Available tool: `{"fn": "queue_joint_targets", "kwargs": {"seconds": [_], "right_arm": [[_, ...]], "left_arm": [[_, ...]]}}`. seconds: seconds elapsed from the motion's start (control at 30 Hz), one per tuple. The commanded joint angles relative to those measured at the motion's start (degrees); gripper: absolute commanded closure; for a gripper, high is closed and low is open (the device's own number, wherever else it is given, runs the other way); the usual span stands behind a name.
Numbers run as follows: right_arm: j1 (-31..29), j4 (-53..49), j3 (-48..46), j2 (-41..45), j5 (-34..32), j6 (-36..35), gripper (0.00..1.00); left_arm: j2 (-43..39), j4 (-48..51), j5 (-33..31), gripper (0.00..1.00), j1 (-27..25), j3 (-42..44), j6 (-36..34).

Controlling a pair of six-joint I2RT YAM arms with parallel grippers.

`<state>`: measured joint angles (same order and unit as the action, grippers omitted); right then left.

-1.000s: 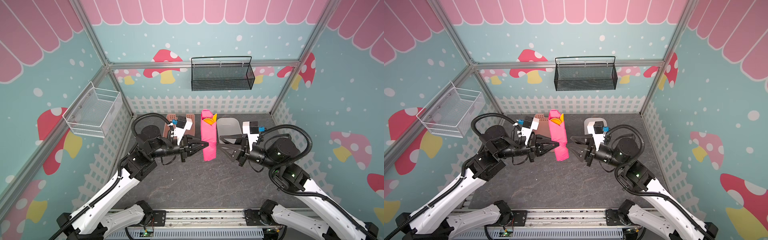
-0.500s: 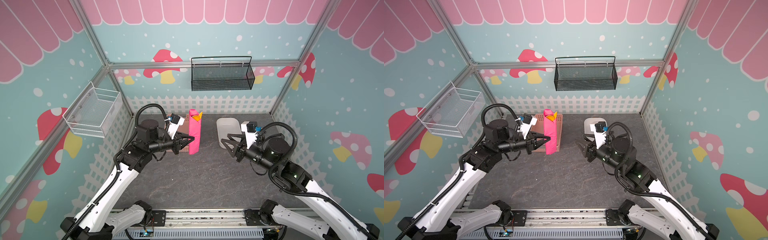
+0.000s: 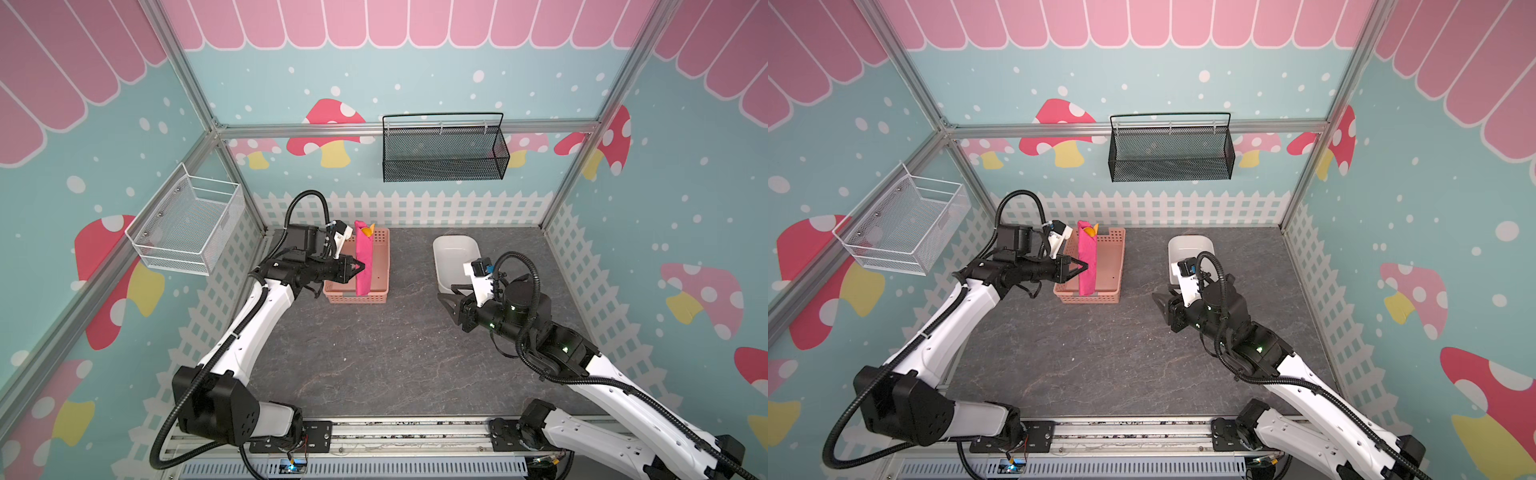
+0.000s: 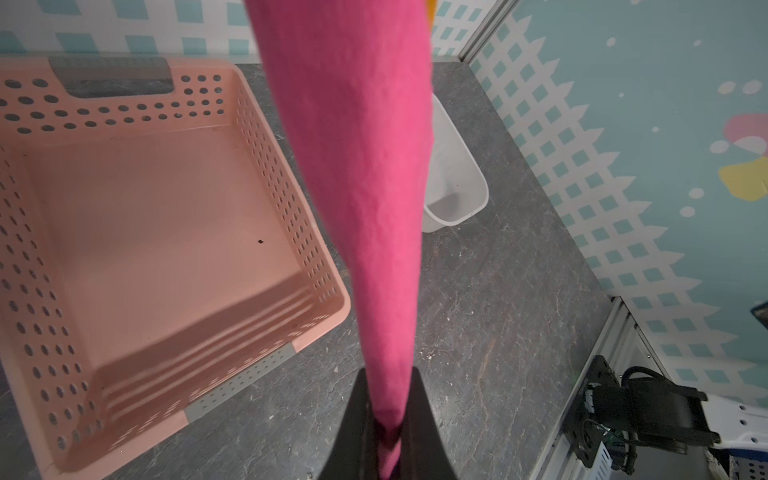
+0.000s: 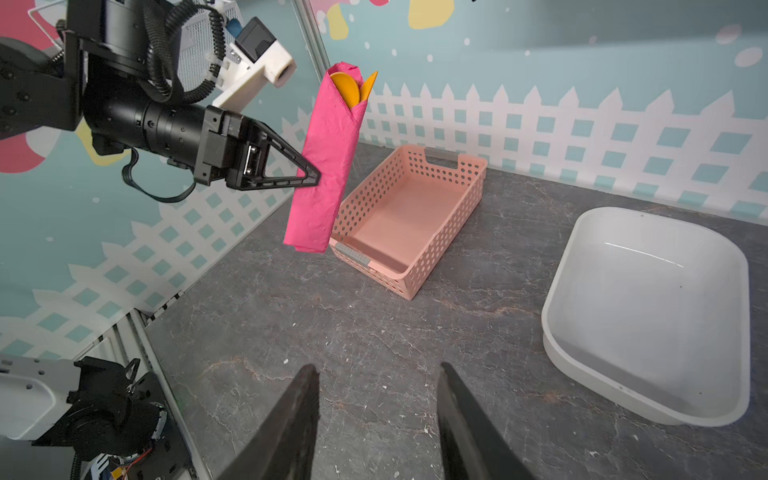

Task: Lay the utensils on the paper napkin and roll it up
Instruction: 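Release the roll with the right gripper and carry it with the left gripper, then lower the magenta roll into the pink basket with the left gripper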

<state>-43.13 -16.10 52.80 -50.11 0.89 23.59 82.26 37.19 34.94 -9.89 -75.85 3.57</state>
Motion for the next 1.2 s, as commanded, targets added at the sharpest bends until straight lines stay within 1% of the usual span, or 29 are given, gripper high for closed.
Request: {"fn": "queue_joint_targets", "kwargs": {"seconds": [0.0,0.1,0.37,0.6,0.7,1.0,1.17], "right_arm": [[0.16,0.25,-1.41,-0.97,0.18,-0.65,0.52],[0.16,0.38,-1.87,-1.65,0.98,-0.66,0.51],[0.16,1.19,-2.62,-2.02,2.65,0.35,0.51],[0.16,1.13,-3.08,-0.36,2.37,1.23,0.5],[0.15,0.99,-3.2,0.48,2.04,1.75,0.5],[0.16,0.81,-2.44,1.58,1.58,2.59,0.5],[0.11,0.25,-1.55,1.62,2.0,3.06,0.5]], "left_arm": [[4.74,2.48,3.95,1.0,1.83,-5.22,-4.18],[11.21,6.12,6.37,1.0,3.1,-10.93,-5.46],[26.42,10.4,7.93,1.0,4.87,-23.0,-6.02],[39.61,18.05,7.88,1.0,4.94,-36.02,-7.69],[43.83,19.21,7.04,1.0,5.03,-39.29,-7.31],[54.29,20.08,8.56,1.0,4.9,-47.39,-0.29],[57.88,20.11,8.52,1.0,4.97,-49.68,3.2]]}}
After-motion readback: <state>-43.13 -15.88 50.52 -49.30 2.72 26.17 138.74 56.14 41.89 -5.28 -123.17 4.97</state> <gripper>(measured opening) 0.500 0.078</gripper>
